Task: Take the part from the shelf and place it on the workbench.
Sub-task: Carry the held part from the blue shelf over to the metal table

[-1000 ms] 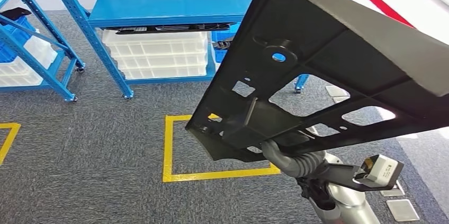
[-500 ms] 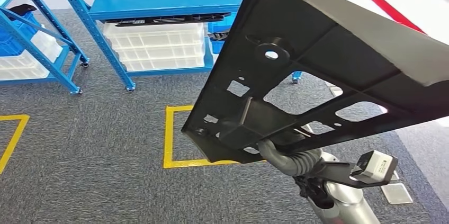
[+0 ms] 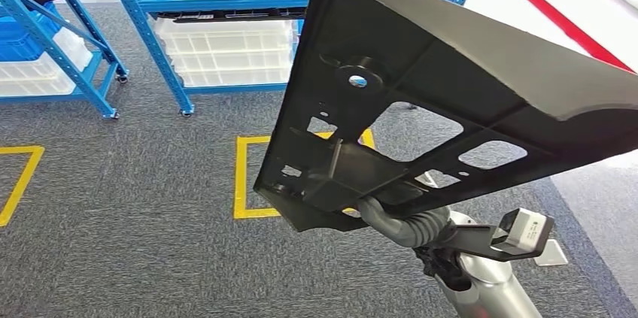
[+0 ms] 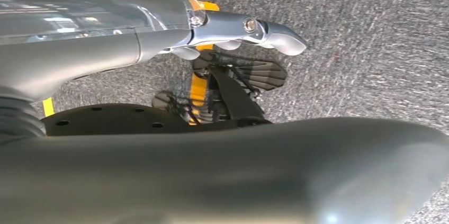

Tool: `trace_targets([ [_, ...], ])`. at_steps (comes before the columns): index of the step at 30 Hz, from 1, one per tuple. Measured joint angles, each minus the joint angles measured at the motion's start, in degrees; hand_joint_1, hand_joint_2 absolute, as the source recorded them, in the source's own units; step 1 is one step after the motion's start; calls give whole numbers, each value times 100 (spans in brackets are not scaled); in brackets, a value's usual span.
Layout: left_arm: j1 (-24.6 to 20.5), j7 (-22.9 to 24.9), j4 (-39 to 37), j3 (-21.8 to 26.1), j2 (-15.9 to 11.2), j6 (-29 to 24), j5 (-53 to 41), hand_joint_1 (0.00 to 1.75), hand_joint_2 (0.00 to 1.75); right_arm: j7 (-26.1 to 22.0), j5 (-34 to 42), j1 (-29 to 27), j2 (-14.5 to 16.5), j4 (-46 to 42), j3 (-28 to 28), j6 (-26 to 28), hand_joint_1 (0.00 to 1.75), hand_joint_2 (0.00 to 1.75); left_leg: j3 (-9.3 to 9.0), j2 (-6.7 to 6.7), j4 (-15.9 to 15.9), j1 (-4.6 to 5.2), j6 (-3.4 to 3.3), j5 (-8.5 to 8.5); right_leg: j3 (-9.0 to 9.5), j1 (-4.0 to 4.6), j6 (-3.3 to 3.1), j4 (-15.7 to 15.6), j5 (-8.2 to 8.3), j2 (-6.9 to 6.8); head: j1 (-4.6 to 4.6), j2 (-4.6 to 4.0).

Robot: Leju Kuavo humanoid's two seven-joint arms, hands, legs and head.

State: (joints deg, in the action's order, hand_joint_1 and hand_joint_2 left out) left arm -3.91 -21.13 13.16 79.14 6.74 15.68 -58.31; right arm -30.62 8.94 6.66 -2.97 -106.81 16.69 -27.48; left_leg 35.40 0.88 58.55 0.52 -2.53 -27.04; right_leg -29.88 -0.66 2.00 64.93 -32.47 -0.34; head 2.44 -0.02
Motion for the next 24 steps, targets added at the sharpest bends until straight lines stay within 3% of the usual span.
trace_targets([
  [2, -2, -6, 0, 0, 1, 3, -6, 0, 0, 2, -12, 60, -1, 5, 8, 15, 175, 175, 88, -2, 59, 10, 48, 89, 465, 25, -53, -708, -133, 3, 5, 0],
  [3, -1, -8, 0, 0, 2, 3, -10, 0, 0, -6, -10, 82, -2, 7, 9, 20, 175, 175, 107, -3, 63, 10, 76, 142, 544, 43, -82, -864, -186, 5, 7, 0],
  [5, 4, -11, 0, 0, 1, 3, -17, 0, 0, -30, 18, 96, -1, 16, 9, 26, 175, 175, 140, -19, 53, -2, 138, 195, 480, 41, -162, -889, -110, -17, 9, 0],
  [6, 10, -11, 0, 0, 1, 3, -23, 0, 0, -41, 39, 97, 5, 21, 9, 27, 175, 175, 175, -32, 111, -8, 176, 83, 415, 28, -210, -890, -43, -32, 10, 0],
  [7, 17, -11, 0, 0, 0, 3, -28, 0, 0, -44, 62, 98, 12, 24, 9, 26, 175, 175, 224, -44, 254, -16, 213, -131, 333, 12, -249, -895, 31, -48, 10, 0],
  [9, 20, -15, 0, 0, -1, 10, -37, 0, 0, -34, 104, 99, 25, 28, 9, 7, 175, 175, 348, -51, 865, -49, 277, -739, 138, 1, -285, -885, 183, -59, 13, 0],
  [10, 19, -18, 0, 0, -1, 16, -40, 0, 0, -23, 122, 98, 26, 36, 9, -5, 175, 175, 391, -51, 1221, -61, 298, -935, 35, 2, -282, -873, 255, -63, 12, 0],
  [11, 17, -22, 0, 0, -1, 24, -44, 0, 0, -15, 136, 96, 26, 48, 9, -18, 175, 175, 397, -51, 1505, -70, 312, -1002, -75, 2, -275, -851, 325, -68, 12, 0],
  [12, 17, -25, 0, 0, -1, 31, -49, 0, 0, -10, 145, 93, 26, 60, 8, -31, 175, 175, 329, -50, 1621, -75, 316, -924, -189, 1, -266, -820, 386, -72, 12, 0],
  [13, 18, -26, 0, 0, -1, 36, -51, 0, 0, -11, 150, 90, 25, 68, 8, -49, 175, 175, 177, -51, 1544, -79, 311, -767, -299, 0, -255, -785, 441, -74, 11, 0],
  [15, 11, -27, 0, 0, -1, 43, -54, 0, 0, -33, 153, 88, 24, 73, 8, -86, 175, 175, -385, -60, 878, -78, 273, -538, -484, 5, -222, -714, 536, -71, 11, 0],
  [17, -6, -29, 0, -1, -2, 46, -59, 0, 0, -59, 147, 92, 24, 72, 6, -105, 175, 175, -940, -80, 85, -57, 216, -606, -581, 16, -168, -664, 629, -68, 8, 0],
  [18, -11, -31, 0, -1, -3, 46, -62, 0, 0, -67, 142, 94, 24, 72, 5, -108, 175, 175, -1083, -88, -143, -42, 194, -665, -608, 16, -135, -655, 679, -69, 8, 0],
  [20, -11, -32, 0, -2, -2, 42, -66, 0, 0, -72, 133, 94, 21, 72, 3, -109, 175, 175, -1068, -79, -245, -32, 142, -649, -659, 5, -62, -654, 766, -63, 8, 0],
  [21, -9, -29, 0, -2, -1, 31, -66, 0, 0, -72, 128, 91, 16, 72, 2, -112, 175, 175, -1016, -65, -255, -38, 107, -605, -702, -2, -30, -619, 708, -54, 6, 0],
  [22, -9, -22, 0, -2, -1, 16, -66, 0, 0, -72, 125, 88, 9, 72, 1, -115, 175, 175, -946, -50, -263, -46, 64, -548, -765, -4, -5, -500, 550, -44, 4, 0],
  [24, -10, 1, 0, -2, -1, -15, -63, 0, 0, -72, 119, 82, -8, 72, -3, -124, 175, 175, -784, -28, -264, -45, 3, -427, -936, -9, 18, 43, 19, -32, -1, 0],
])
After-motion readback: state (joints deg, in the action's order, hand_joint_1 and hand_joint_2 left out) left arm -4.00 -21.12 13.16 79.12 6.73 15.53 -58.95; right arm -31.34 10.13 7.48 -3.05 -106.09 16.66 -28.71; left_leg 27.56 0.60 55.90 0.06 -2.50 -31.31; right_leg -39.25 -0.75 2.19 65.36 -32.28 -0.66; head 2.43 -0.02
